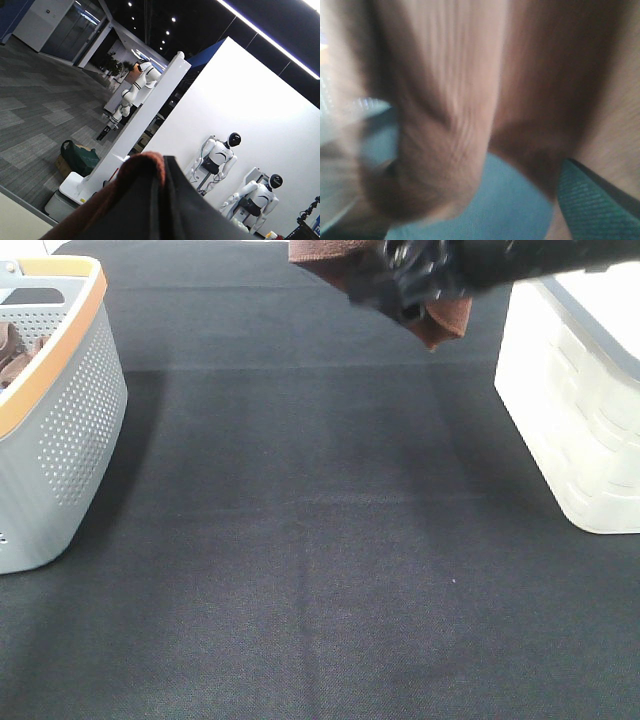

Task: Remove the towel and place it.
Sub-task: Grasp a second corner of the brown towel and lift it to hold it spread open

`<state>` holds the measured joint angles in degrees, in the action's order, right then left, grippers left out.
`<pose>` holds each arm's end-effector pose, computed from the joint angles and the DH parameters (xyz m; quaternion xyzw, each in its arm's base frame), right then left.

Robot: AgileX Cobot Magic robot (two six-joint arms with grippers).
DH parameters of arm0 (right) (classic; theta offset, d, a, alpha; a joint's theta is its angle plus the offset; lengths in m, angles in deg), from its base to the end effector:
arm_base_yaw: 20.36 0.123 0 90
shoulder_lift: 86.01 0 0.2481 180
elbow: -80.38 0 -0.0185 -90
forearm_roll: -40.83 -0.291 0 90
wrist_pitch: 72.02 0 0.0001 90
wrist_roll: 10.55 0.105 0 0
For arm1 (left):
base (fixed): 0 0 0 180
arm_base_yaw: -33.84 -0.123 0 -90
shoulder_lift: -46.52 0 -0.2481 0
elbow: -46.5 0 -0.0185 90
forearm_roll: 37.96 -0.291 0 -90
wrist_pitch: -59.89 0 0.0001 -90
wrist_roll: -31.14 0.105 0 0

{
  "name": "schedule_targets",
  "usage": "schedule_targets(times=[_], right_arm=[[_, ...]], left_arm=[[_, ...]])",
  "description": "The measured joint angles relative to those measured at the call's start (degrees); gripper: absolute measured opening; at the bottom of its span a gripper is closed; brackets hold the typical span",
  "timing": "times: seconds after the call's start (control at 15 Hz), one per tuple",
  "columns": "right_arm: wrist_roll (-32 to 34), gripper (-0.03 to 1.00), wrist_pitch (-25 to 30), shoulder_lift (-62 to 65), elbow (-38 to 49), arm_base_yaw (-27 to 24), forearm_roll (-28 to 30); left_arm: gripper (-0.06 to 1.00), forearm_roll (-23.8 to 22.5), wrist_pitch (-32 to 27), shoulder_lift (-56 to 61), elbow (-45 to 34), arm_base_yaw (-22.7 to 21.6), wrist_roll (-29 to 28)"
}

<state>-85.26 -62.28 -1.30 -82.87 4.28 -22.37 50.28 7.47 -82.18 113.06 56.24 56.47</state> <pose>0.3501 0.1781 0.2317 -0.3032 0.7927 0.1225 0.5145 0.3949 -0.2528 0.4966 0.1904 0.5762 -0.6835 0.4056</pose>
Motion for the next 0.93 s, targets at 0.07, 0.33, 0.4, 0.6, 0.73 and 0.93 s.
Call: schedule_targets(times=[0.07, 0.33, 0.4, 0.6, 0.73, 0.93], right_arm=[[0.0, 0.79, 0.0, 0.0, 0.0, 0.0, 0.0], [0.8, 0.63, -0.9, -0.6, 0.0, 0.0, 0.1], [1.7, 0.59, -0.9, -0.5, 0.0, 0.0, 0.1], [3.7, 0.26, 1.0, 0.3, 0.0, 0.0, 0.0], [4.2, 0.00, 3.1, 2.1, 0.0, 0.0, 0.7], [12.1, 0.00, 4.1, 3.5, 0.0, 0.0, 7.3]], left_arm=[[0.00, 0.0, 0.0, 0.0, 0.0, 0.0, 0.0], [0.00, 0.0, 0.1, 0.0, 0.1, 0.0, 0.2], [0.00, -0.2, 0.2, 0.0, 0.1, 0.0, 0.3], [0.00, -2.1, 2.1, 0.0, 0.1, 0.0, 0.3], [0.00, -4.1, 2.9, 0.0, 0.1, -0.6, 0.3], [0.00, -4.8, 2.9, 0.0, 0.1, -4.2, 0.3]])
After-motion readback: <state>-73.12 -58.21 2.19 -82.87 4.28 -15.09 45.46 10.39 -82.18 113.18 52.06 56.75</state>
